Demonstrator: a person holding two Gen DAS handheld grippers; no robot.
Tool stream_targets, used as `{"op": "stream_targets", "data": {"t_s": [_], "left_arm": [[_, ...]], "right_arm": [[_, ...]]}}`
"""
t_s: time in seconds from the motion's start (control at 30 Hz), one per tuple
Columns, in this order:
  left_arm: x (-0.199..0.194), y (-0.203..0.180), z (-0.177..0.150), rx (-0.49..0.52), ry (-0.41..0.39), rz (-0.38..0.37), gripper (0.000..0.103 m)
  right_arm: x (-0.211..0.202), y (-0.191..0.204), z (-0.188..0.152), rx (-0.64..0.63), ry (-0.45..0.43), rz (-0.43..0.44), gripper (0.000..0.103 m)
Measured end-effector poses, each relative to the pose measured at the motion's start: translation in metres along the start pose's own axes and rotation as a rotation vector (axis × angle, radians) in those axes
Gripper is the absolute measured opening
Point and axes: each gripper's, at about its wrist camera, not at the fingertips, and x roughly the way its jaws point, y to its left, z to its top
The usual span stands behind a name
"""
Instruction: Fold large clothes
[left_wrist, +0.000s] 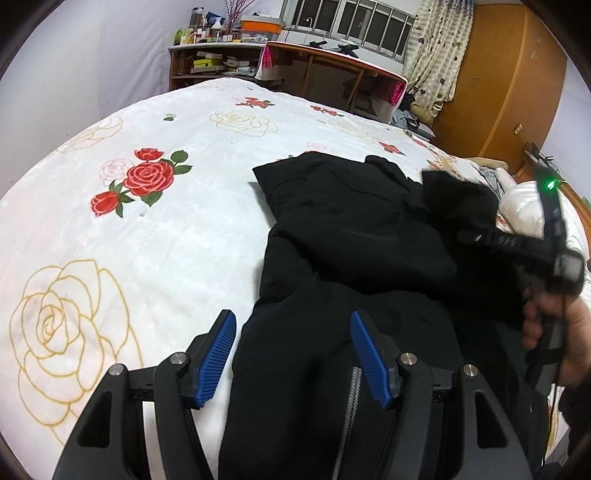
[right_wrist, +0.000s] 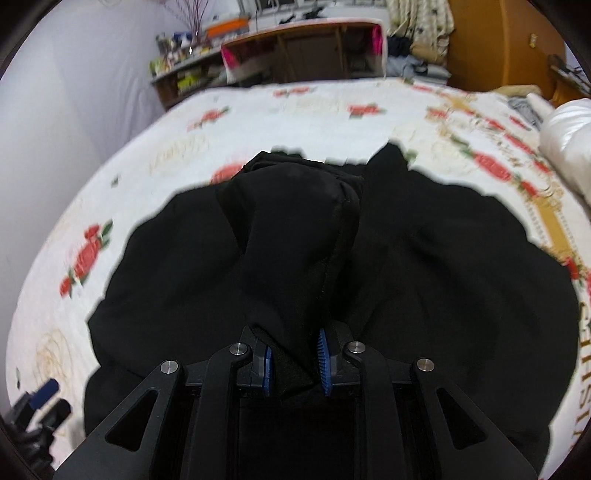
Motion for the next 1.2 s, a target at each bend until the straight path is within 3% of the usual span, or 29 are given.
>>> {"op": "stream_targets", "data": {"t_s": [0.1,0.17,0.2,0.23,0.43,0.57,0.7,0.73,0.8,0.83,1.0,1.1,1.2], "left_arm": [[0.005,0.001,0.002,-0.005,0.003,-0.006,0.066],[0.007,-0.001,0.006,-0.012,0.005,-0.02,0.067],[0.009,-0.003,0.009,-0.016,0.005,-0.032,0.067],[0.01,-0.006,0.013,-0.019,0.004,-0.042,0.067],[0.018,-0.036,0.051,-0.015,-0.029,-0.14,0.072],[0.04,-0.076,0.08,0.016,-0.026,-0.231,0.082],[0.089,-0.118,0.098,0.043,0.055,-0.29,0.083],[0.103,-0.128,0.1,0.051,0.083,-0.309,0.081],[0.12,-0.146,0.102,0.087,0.119,-0.338,0.039],[0.124,-0.152,0.103,0.118,0.127,-0.336,0.006],[0.085,-0.147,0.108,0.214,-0.081,-0.305,0.006],[0.098,-0.118,0.102,0.171,-0.051,-0.242,0.006],[0.125,-0.091,0.082,0.114,0.038,-0.194,0.006]], "right_arm": [[0.011,0.006,-0.005,-0.029,0.028,-0.006,0.03],[0.004,0.008,-0.006,-0.027,0.01,0.053,0.051],[-0.003,0.007,-0.006,-0.011,0.003,0.103,0.067],[-0.01,0.007,-0.005,-0.003,-0.005,0.132,0.071],[-0.071,-0.009,-0.009,0.024,-0.135,0.176,0.071],[-0.099,-0.053,-0.022,0.069,-0.185,0.07,0.071],[-0.107,-0.112,-0.046,0.174,-0.163,-0.036,0.071],[-0.108,-0.123,-0.051,0.196,-0.156,-0.052,0.071],[-0.11,-0.147,-0.065,0.245,-0.141,-0.094,0.071],[-0.111,-0.156,-0.07,0.261,-0.136,-0.11,0.071],[-0.115,-0.185,-0.08,0.307,-0.142,-0.142,0.071],[-0.108,-0.193,-0.08,0.329,-0.161,-0.134,0.066],[-0.089,-0.196,-0.083,0.341,-0.14,-0.109,0.043]]}}
